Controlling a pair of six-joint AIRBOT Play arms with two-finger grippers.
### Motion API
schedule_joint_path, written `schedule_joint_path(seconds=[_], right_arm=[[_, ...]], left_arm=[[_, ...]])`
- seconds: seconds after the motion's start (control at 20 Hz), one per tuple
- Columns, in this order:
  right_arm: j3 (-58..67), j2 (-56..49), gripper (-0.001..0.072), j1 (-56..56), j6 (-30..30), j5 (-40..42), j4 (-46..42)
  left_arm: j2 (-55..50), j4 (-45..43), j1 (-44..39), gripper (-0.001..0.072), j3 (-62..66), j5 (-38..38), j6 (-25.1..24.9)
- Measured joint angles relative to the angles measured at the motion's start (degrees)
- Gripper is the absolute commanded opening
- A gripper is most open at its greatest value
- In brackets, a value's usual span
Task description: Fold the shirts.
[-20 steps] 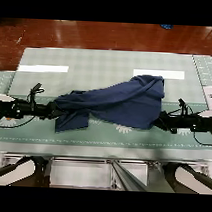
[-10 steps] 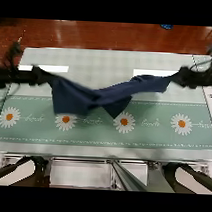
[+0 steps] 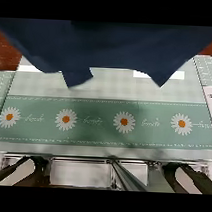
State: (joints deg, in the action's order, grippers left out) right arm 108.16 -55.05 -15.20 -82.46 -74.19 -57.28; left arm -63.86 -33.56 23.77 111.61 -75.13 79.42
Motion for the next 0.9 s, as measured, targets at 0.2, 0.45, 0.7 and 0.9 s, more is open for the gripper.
schedule_joint_path(seconds=[0.2, 0.45, 0.7, 0.9], right_arm=[[2.43, 8.48, 0.0032, 0.00, -2.51, -3.72, -8.41], [3.13, 16.09, 0.0032, 0.00, -4.37, -11.08, -13.70], [2.23, 19.23, 0.0032, 0.00, -5.73, -18.25, -16.87], [-6.69, 19.80, 0.0032, 0.00, -6.99, -20.92, -15.89]], left_arm=[[7.61, -9.70, 3.63, 0.0017, 4.37, -1.92, 3.28], [17.97, -25.35, -4.63, 0.0017, 5.68, -4.70, 5.86], [24.70, -43.28, -18.05, 0.0017, 4.28, -12.09, 9.16], [26.14, -50.64, -21.79, 0.0017, -5.27, -15.04, 10.03]])
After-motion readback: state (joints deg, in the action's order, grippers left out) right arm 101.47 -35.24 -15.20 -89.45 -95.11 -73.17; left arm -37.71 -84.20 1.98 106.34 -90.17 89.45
